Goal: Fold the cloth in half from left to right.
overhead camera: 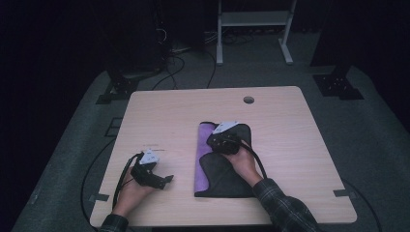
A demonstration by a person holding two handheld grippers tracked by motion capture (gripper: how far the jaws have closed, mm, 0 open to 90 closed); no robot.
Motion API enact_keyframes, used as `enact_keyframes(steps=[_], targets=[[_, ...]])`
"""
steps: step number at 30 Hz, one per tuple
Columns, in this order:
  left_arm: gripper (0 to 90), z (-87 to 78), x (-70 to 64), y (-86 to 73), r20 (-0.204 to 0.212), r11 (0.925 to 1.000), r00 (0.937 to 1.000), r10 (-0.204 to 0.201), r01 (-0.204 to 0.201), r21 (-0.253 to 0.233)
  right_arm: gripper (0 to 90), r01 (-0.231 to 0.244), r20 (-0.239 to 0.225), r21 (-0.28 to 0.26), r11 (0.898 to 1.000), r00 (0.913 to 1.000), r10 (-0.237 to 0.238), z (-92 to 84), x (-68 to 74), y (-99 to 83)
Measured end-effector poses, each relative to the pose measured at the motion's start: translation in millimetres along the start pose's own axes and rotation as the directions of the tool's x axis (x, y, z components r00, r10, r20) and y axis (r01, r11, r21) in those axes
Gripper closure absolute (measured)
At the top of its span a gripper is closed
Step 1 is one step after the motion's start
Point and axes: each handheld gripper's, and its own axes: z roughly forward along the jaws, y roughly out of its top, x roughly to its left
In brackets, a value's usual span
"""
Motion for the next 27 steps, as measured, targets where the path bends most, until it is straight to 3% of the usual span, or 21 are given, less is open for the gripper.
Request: enact_keyframes(steps=[6,11,21,27], targets=[[0.0,0.0,0.0,0.0,0.0,1.0,1.0,0.0,0.0,0.0,84.4,0.009,-0.001,-0.026,1.0,1.0,-0.009,-7.4,-3.6,1.1],[0.0,0.2,0.0,-0.1,-0.001,1.0,1.0,0.0,0.0,-0.002,85.4,-0.018,-0.02,-0.061,0.998,0.9997,0.016,-22.4,-13.2,6.5],[0.0,0.2,-0.1,-0.1,0.001,1.0,1.0,-0.002,0.002,-0.002,85.6,-0.075,0.005,-0.113,0.991,0.9971,0.077,-51.4,-45.7,8.8],[0.0,0.4,-0.2,-0.2,0.0,1.0,1.0,-0.003,0.003,-0.005,85.6,-0.118,0.022,-0.125,0.985,0.9923,0.122,-58.9,-65.4,3.4]])
